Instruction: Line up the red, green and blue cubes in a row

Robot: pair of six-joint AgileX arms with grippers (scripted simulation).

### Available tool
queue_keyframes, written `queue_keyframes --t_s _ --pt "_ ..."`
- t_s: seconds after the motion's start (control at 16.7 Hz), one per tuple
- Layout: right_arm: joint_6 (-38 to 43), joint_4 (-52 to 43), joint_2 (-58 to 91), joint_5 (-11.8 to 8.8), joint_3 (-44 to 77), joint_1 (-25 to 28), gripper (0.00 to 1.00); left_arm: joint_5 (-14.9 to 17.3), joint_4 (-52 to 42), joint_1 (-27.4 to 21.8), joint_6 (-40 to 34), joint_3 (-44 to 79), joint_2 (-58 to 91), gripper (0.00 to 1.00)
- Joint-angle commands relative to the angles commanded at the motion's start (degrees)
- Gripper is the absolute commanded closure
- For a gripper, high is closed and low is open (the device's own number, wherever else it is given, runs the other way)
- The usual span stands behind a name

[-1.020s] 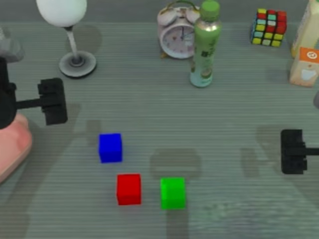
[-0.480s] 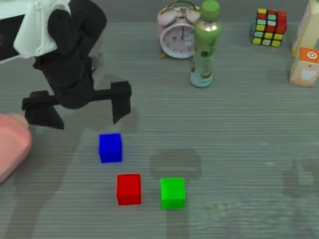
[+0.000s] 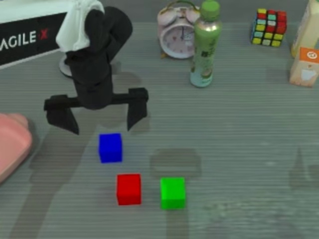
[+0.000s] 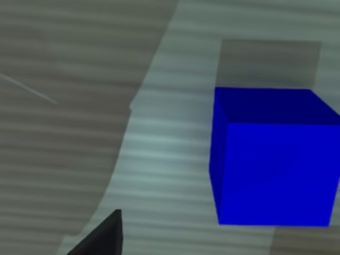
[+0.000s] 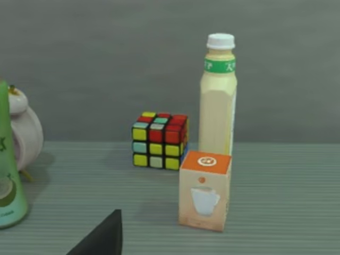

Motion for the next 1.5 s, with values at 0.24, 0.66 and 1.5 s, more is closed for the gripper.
queue_keyframes --t_s 0.24,0.66,1.5 --pt "0.0 0.0 0.0 0.0 0.0 0.0 0.00 0.0 0.2 0.2 0.0 -0.1 0.2 0.00" --pt "0.0 0.0 0.0 0.0 0.0 0.0 0.00 0.0 13.4 0.1 0.2 -7.6 5.3 0.00" --pt "0.0 0.0 0.0 0.0 0.0 0.0 0.00 0.1 15.9 0.1 0.2 -9.3 6.6 0.60"
